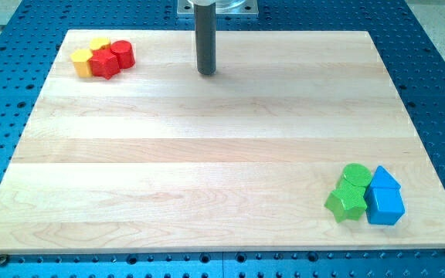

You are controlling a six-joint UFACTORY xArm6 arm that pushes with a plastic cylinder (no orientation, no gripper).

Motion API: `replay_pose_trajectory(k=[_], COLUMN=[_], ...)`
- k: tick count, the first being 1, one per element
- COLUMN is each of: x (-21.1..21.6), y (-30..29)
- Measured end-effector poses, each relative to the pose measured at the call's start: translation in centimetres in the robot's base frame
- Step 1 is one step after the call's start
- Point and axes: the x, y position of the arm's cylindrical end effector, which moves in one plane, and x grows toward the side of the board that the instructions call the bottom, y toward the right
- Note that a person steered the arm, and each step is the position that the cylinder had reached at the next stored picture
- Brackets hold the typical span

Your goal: Place your arm at the bottom of the hexagon

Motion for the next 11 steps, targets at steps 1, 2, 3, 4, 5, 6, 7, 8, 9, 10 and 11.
replay_pose_trajectory(k=[1, 2, 3, 4, 5, 6, 7, 8, 9, 10, 11], x=[0.0, 0.0, 0.0, 0.3, 0.8, 3.0, 8.4, 10.3, 8.1, 6.8, 9.5], y=[0.0, 0.0, 0.0, -0.3, 1.7, 8.8, 16.8, 24.0, 26.0, 16.9, 3.1])
